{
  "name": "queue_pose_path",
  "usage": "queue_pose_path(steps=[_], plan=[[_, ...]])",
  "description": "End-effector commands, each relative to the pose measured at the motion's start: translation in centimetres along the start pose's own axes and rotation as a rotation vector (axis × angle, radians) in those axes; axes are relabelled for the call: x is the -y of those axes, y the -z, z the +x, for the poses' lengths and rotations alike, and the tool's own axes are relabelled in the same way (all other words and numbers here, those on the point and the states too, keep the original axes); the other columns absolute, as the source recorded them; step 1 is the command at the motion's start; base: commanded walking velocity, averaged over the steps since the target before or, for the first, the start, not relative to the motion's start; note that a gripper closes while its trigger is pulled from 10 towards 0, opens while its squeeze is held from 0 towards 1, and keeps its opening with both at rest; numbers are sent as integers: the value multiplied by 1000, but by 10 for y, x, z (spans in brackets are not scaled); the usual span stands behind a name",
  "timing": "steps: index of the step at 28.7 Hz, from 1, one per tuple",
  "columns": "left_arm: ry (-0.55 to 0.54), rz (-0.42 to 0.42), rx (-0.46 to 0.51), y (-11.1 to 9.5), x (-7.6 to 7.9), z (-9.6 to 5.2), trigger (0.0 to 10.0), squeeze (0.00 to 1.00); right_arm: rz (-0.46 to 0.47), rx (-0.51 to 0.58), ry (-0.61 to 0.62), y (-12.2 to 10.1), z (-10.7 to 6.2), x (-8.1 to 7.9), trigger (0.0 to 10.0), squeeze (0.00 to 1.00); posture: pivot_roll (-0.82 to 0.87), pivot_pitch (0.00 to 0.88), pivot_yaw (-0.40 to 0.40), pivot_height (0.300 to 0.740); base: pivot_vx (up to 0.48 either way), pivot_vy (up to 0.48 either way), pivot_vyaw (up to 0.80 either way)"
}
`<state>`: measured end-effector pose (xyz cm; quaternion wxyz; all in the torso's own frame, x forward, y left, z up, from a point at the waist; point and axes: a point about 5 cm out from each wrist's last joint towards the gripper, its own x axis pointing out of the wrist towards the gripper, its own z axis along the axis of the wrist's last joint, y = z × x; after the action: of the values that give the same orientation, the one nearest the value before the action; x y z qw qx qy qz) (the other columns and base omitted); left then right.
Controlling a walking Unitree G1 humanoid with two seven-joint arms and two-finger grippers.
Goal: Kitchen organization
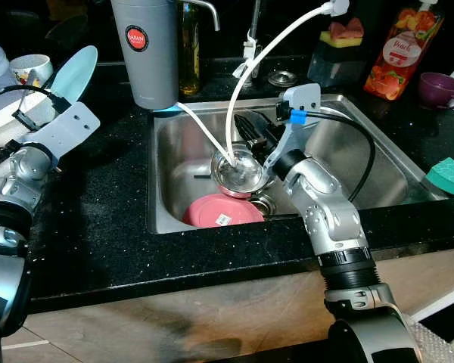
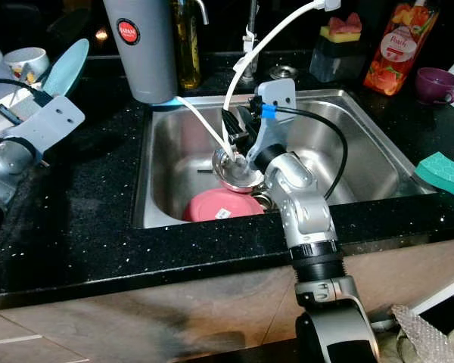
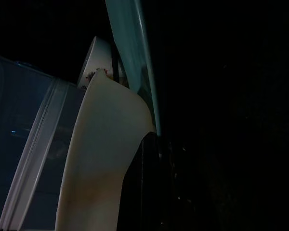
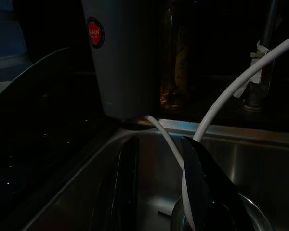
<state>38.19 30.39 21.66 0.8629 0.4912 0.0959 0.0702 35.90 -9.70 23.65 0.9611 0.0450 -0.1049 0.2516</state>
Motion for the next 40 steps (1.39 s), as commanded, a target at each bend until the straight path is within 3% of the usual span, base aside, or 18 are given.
queue_pose_path(steps=[1, 8, 16, 20, 25, 28, 34, 40], plan=[[156, 21, -93, 24, 38, -6, 0, 0, 1, -2, 4, -2, 1, 1, 10000, 0, 3, 78, -53, 740, 0, 0, 0], [194, 35, -91, 24, 43, -7, 0, 0, 2, -3, 4, -2, 0, 1, 10000, 0, 4, 79, -48, 740, 0, 0, 0], [355, 82, -39, 17, 62, -15, 0, 0, 9, -11, 11, 1, -2, 2, 10000, 0, 8, 81, -43, 740, 0, 0, 0], [376, 85, -30, 16, 65, -17, 0, 0, 9, -12, 11, 1, -2, 2, 10000, 0, 8, 81, -43, 740, 0, 0, 0], [513, 116, 14, 2, 79, -51, 0, 0, 19, -14, 12, 3, -3, 1, 10000, 0, 19, 81, -41, 740, 0, 0, 0], [535, 113, 20, -2, 79, -60, 0, 0, 19, -15, 10, 3, -3, 1, 10000, 0, 22, 81, -40, 740, 0, 0, 0], [655, 119, 91, -24, 77, -107, 0, 0, 25, -20, 11, 5, -5, 1, 10000, 0, 33, 80, -36, 740, 0, 0, 0], [758, 118, 128, -43, 77, -140, 0, 0, 31, -20, 14, 6, -6, 1, 10000, 0, 38, 80, -35, 740, 0, 0, 0]])
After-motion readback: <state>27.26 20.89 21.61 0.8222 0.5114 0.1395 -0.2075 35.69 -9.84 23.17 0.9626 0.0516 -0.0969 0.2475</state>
